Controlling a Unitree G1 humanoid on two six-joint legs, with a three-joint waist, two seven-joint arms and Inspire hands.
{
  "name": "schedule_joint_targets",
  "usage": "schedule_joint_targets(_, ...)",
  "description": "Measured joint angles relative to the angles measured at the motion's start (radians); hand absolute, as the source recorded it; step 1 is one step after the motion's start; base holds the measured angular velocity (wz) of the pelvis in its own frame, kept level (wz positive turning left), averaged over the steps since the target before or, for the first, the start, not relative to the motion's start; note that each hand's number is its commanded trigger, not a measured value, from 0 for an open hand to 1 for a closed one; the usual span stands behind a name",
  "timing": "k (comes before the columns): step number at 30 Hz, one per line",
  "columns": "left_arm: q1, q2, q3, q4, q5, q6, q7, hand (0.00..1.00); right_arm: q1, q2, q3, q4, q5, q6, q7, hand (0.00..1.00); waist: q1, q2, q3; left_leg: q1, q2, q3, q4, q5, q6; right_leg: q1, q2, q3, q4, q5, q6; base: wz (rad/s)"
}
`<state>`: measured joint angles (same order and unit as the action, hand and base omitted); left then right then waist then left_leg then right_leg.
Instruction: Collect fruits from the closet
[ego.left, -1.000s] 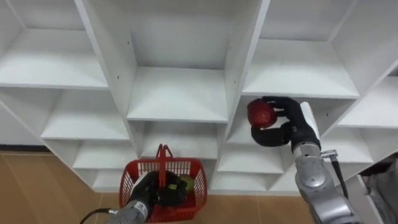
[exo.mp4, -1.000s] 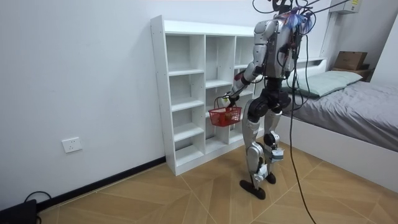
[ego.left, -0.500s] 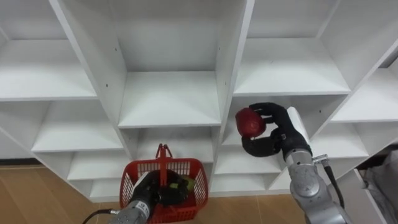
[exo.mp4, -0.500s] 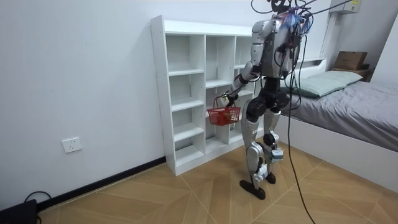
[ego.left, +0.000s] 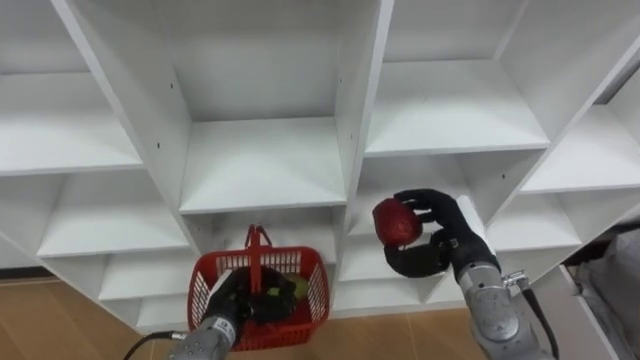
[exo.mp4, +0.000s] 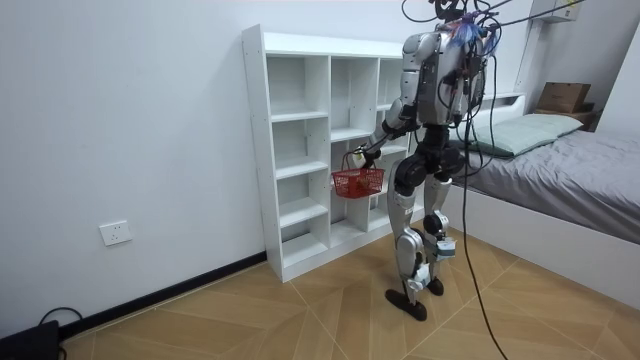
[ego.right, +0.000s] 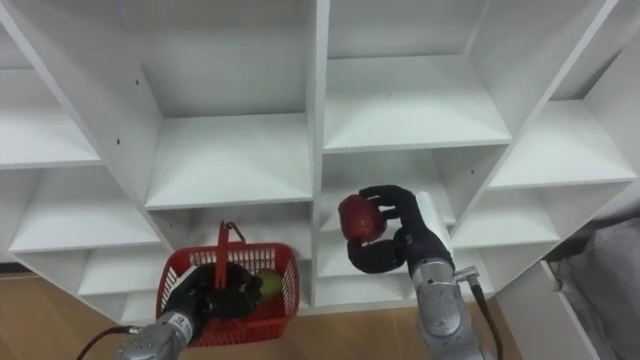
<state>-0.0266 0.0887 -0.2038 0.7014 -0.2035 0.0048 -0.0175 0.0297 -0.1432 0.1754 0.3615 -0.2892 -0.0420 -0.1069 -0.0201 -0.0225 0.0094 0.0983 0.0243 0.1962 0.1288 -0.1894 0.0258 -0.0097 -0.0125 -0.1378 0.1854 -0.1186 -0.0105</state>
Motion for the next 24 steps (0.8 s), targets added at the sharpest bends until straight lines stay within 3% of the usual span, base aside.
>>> schedule_joint_targets(6, 0.000, 0.001, 0.003, -0.003, 0.001, 0.000, 0.000, 1.00, 0.035, 0.000, 0.001, -0.039, -0.010, 0.005, 0.053, 1.00, 0.001, 0.001, -0.0005, 0.000, 0.000, 0.013, 0.000, 0.000, 0.000, -0.003, 0.000, 0.009, 0.001, 0.000, 0.000, -0.05)
schedule_joint_targets(11, 0.006, 0.002, 0.003, -0.005, 0.000, 0.001, -0.008, 1.00, 0.047, -0.001, 0.000, -0.075, -0.029, 0.033, 0.100, 1.00, 0.001, 0.004, -0.0024, 0.003, 0.001, 0.021, 0.000, -0.001, 0.000, -0.004, 0.003, 0.023, 0.001, 0.000, 0.000, -0.05)
schedule_joint_targets(24, 0.030, -0.001, 0.002, -0.023, -0.001, 0.001, -0.034, 1.00, 0.070, 0.002, 0.008, -0.166, -0.042, 0.046, 0.181, 1.00, 0.001, 0.001, -0.0059, 0.013, 0.002, 0.026, 0.000, -0.001, 0.000, -0.002, 0.001, 0.035, 0.005, 0.000, -0.001, -0.02)
